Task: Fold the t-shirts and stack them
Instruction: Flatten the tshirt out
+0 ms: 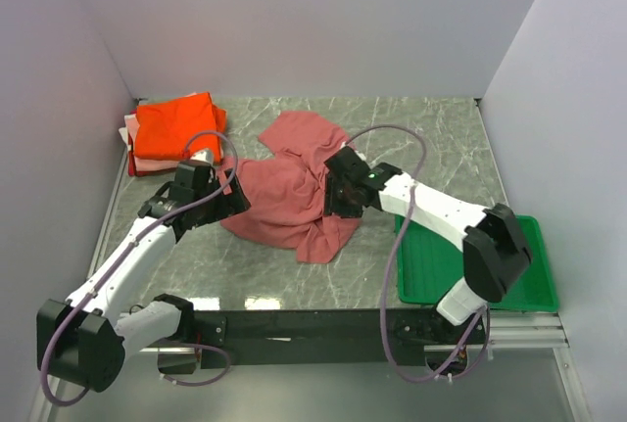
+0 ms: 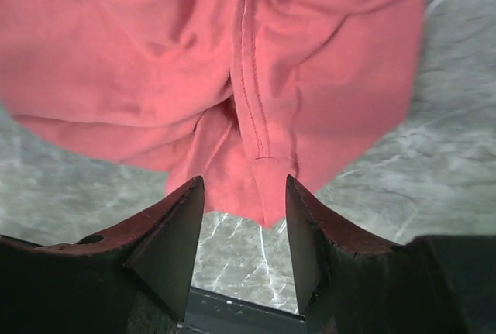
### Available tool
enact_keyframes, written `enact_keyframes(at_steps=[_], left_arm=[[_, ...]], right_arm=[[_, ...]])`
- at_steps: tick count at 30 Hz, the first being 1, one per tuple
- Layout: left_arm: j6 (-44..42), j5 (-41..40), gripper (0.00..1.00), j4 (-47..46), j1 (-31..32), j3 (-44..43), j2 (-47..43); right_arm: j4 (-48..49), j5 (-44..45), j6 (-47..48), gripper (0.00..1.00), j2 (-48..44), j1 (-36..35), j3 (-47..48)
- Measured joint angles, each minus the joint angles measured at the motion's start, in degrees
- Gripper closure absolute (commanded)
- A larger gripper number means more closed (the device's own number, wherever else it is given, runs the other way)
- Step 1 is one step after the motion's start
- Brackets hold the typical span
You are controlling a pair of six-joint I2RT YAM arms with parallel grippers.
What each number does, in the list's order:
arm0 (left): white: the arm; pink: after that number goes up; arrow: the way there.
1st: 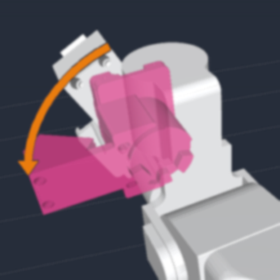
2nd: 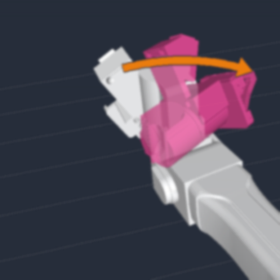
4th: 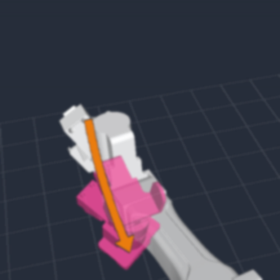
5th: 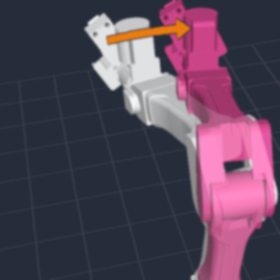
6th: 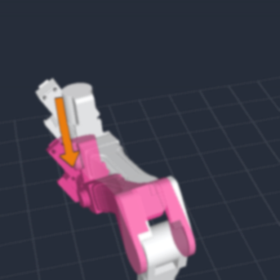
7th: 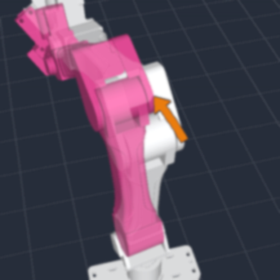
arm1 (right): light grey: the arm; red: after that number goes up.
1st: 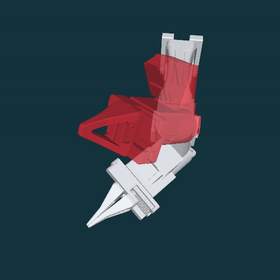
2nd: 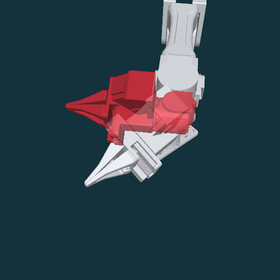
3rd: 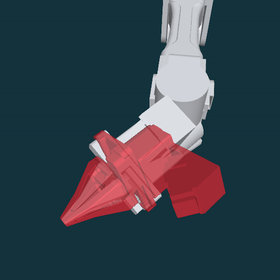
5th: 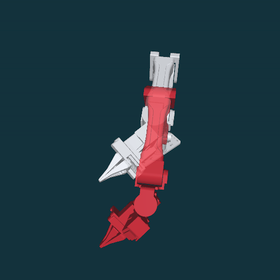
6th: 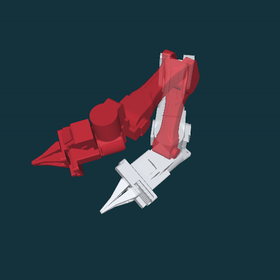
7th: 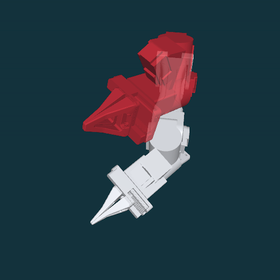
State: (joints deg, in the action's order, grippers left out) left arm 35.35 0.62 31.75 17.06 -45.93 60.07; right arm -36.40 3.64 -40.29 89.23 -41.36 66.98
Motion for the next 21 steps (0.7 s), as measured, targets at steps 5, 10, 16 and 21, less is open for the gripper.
enact_keyframes(at_steps=[5,10,16,21], left_arm=[[0.5,1.8,0.01,-1.1,0.0,3.3,1.7],[0.5,5.5,0.03,-4.5,-0.1,4.5,6.6],[0.2,9.2,0.09,-9.3,-0.1,4.8,14.5],[-0.2,10.6,0.18,-11.6,-0.1,4.8,20.6]], right_arm=[[0.4,-0.2,0.3,0.47,6.2,-1.6,2.0],[-0.7,0.5,0.4,0.47,12.7,-2.0,6.4],[-3.3,3.0,0.8,0.48,17.9,-2.0,10.4],[-5.4,4.9,1.0,0.56,19.7,-2.0,11.0]])
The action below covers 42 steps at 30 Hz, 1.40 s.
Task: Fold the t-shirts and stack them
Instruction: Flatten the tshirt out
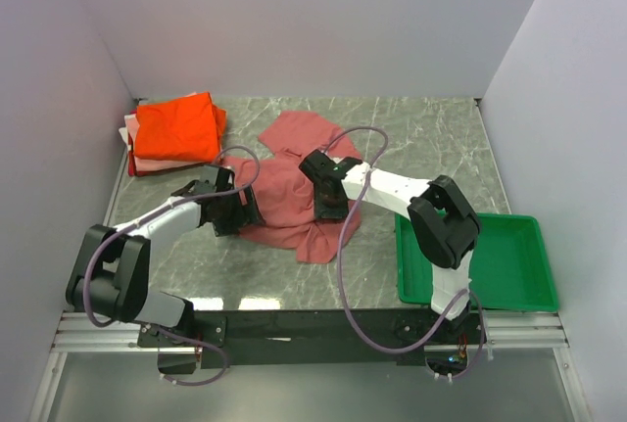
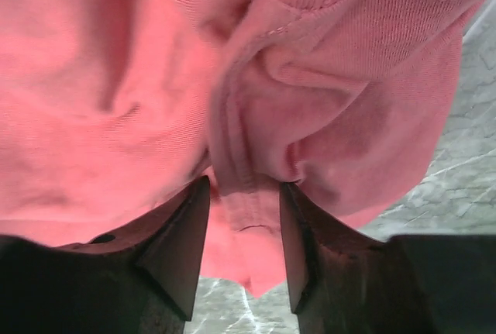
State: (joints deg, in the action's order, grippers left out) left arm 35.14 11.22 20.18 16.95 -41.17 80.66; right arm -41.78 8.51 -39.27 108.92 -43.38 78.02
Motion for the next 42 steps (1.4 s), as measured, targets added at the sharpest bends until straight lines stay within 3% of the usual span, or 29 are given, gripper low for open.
enact_keyframes(at_steps=[3,6,7,9,10,13,21,31,35,36,39,40,42], left_arm=[[-0.2,0.2,0.26,-0.4,0.0,-0.5,1.6],[-0.9,0.7,0.43,-1.1,0.0,-1.4,3.3],[-1.2,0.9,0.54,-1.4,0.0,-1.7,4.2],[-1.6,1.2,0.67,-2.0,0.0,-2.3,5.9],[-1.9,1.3,0.82,-2.2,0.0,-2.8,6.7],[-2.9,1.4,1.00,-2.2,0.0,-4.4,8.8],[-8.5,-4.4,1.00,7.8,0.0,-16.8,9.1],[-16.4,-12.1,1.00,32.5,-2.6,-46.4,0.7],[-17.4,-12.3,0.98,37.5,-3.6,-48.0,-0.3],[-17.6,-11.8,0.94,38.0,-3.7,-47.8,0.1],[-18.9,-10.4,0.69,37.5,-4.1,-47.6,4.4],[-19.4,-10.0,0.48,36.8,-4.2,-47.9,7.1],[-20.0,-9.5,0.38,36.4,-4.3,-50.3,14.5]], right_arm=[[-0.7,0.8,0.2,0.68,1.0,0.0,0.0],[-1.6,1.4,0.2,0.80,1.8,0.0,0.0],[-1.7,1.6,0.2,0.84,1.8,0.0,0.0],[-2.1,1.9,0.3,0.97,1.8,0.0,0.0],[-2.4,2.3,0.2,1.00,1.8,0.0,0.1],[-3.7,3.2,0.1,1.00,1.7,0.1,0.9],[-9.1,5.5,-0.3,1.00,-7.3,2.7,4.5],[-17.3,11.1,-2.8,1.00,-27.4,4.5,9.8],[-18.0,11.3,-2.8,1.00,-30.6,9.2,8.7],[-17.4,11.3,-2.6,1.00,-31.0,11.2,7.7],[-15.1,9.8,-0.9,1.00,-31.1,17.6,3.3],[-14.4,9.4,-0.2,0.95,-30.3,19.4,2.2],[-13.5,8.7,1.6,0.82,-27.1,22.5,1.6]])
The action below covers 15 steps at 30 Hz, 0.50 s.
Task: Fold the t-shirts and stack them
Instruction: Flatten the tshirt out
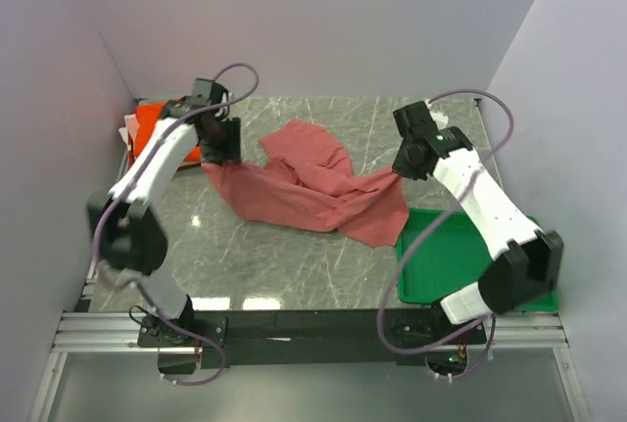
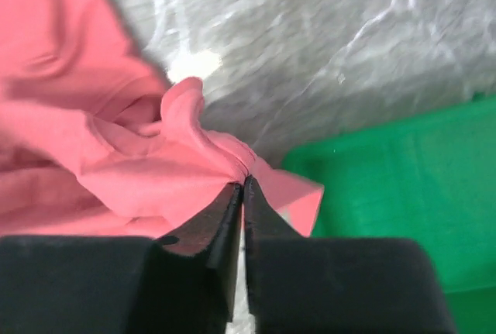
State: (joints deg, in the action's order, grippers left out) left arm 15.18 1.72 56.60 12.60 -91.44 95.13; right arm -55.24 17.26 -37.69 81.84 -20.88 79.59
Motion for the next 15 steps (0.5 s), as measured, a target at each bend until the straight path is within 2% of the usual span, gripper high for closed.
enact_keyframes(at_steps=[1,2,4,6,9,15], left_arm=[[0.3,0.2,0.34,-0.5,-0.1,-1.9,4.2],[0.4,0.3,0.32,-1.0,-0.2,-3.7,7.7],[0.8,1.0,0.26,-2.8,-0.3,-5.7,12.7],[1.4,1.4,0.25,-3.7,-0.5,-5.5,13.0],[2.4,1.4,0.25,-7.5,-0.6,-1.0,7.3],[5.6,0.2,0.25,-12.4,-0.6,20.8,-12.3]], right_arm=[[0.8,-0.2,1.1,0.68,2.4,0.9,0.1],[1.2,-0.3,2.1,0.63,5.0,1.4,0.8],[2.2,-0.7,4.0,0.57,9.3,1.7,2.0],[2.9,-1.4,5.3,0.57,12.2,1.6,2.7],[3.7,-3.2,6.0,0.56,12.0,1.6,2.6],[7.6,-7.5,5.6,0.56,6.6,0.3,-2.6]])
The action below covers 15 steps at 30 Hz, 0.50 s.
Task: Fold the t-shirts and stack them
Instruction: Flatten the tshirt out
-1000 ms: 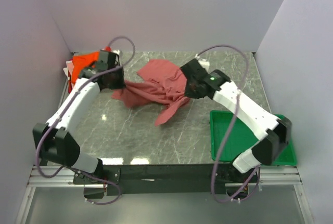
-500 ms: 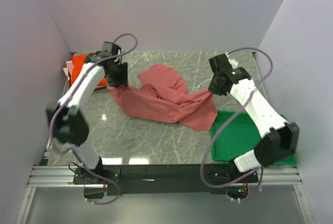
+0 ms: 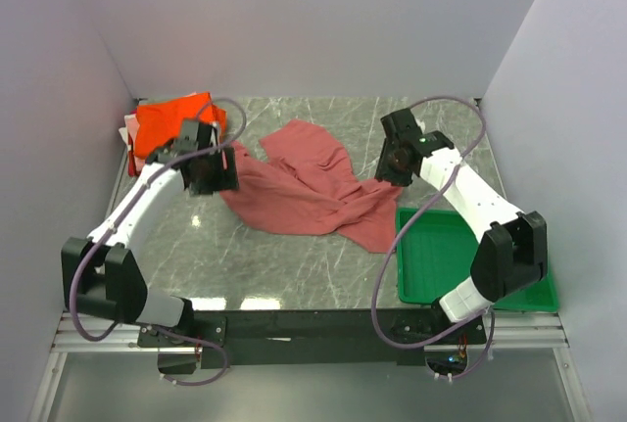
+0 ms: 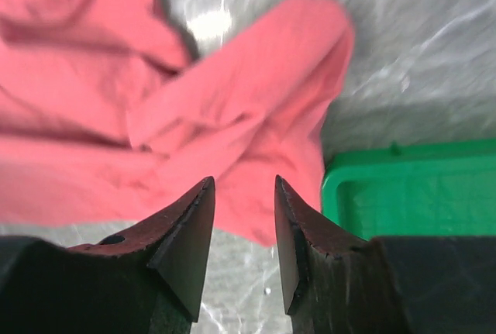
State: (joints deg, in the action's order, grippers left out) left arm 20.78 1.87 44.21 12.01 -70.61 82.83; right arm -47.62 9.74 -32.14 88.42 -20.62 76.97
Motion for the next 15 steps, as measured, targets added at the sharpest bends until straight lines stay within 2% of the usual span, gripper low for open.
enact_keyframes(at_steps=[3,6,14,15], left_arm=[[1.7,0.1,0.26,-1.1,-0.2,8.7,-3.2],[3.0,0.9,0.26,-2.7,-0.4,12.8,-1.3],[4.0,3.2,0.28,-9.9,-0.7,11.1,4.7],[4.0,3.4,0.31,-10.8,-0.8,10.6,5.6]], right_arm=[[0.7,-1.5,-0.6,0.56,-0.4,-1.7,-3.8],[0.9,-2.3,-1.2,0.56,0.7,-2.8,-6.9],[-0.2,0.6,-1.7,0.56,2.7,-3.0,-7.3],[-0.1,0.9,-1.8,0.56,2.7,-3.0,-7.3]])
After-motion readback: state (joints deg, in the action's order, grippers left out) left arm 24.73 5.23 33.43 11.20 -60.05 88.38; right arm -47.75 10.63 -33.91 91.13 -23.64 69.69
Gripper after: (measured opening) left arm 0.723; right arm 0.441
